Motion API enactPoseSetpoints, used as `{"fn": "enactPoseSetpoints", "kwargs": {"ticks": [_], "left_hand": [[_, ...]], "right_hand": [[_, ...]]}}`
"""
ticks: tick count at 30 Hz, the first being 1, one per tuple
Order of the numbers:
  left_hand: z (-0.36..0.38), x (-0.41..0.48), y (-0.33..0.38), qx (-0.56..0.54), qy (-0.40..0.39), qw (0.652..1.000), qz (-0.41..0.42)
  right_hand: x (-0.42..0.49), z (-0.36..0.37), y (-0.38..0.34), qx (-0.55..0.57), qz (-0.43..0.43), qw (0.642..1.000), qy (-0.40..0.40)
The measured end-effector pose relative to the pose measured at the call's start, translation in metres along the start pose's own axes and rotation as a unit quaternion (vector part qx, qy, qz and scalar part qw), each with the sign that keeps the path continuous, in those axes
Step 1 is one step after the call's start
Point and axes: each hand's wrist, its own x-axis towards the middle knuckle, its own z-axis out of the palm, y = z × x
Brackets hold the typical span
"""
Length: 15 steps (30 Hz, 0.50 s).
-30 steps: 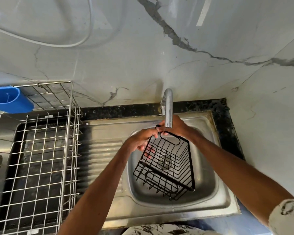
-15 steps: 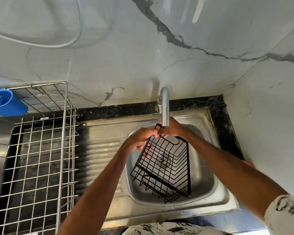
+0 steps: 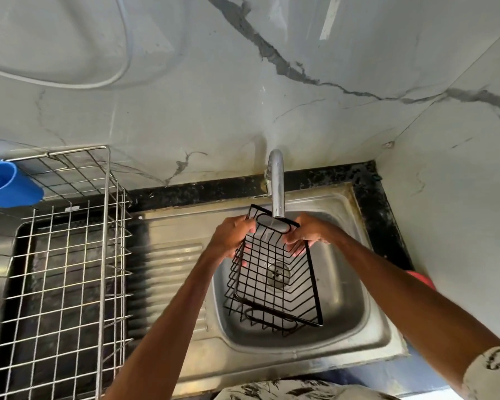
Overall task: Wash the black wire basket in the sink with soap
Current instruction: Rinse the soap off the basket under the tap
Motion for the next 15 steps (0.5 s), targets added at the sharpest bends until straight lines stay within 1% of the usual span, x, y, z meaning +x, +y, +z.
{"fn": "enactPoseSetpoints", "kwargs": {"ticks": [2, 4, 7, 8, 9, 11, 15], "left_hand": [[0.004, -0.008, -0.002, 0.039, 0.028, 0.999, 0.022], [0.005, -0.015, -0.006, 0.088, 0.044, 0.995, 0.019], [-0.002, -0.022, -0.008, 0.117, 0.048, 0.992, -0.012], [-0.005, -0.021, -0.011, 0.105, 0.041, 0.993, -0.017], [-0.007, -0.020, -0.013, 0.077, 0.030, 0.996, -0.030], [-0.010, -0.021, -0.011, 0.011, 0.008, 0.998, -0.053], [-0.007, -0.023, -0.002, -0.084, -0.010, 0.995, -0.058]], "right_hand": [[-0.001, 0.001, -0.005, 0.021, 0.004, 1.000, 0.002], [-0.003, -0.001, -0.015, 0.041, -0.006, 0.999, -0.012], [-0.006, -0.004, -0.034, 0.053, -0.030, 0.994, -0.089], [-0.009, -0.005, -0.041, 0.058, -0.036, 0.991, -0.112], [-0.009, -0.007, -0.046, 0.056, -0.045, 0.991, -0.117], [-0.008, -0.010, -0.056, 0.036, -0.062, 0.993, -0.090], [-0.002, -0.012, -0.069, -0.006, -0.089, 0.994, -0.066]]}}
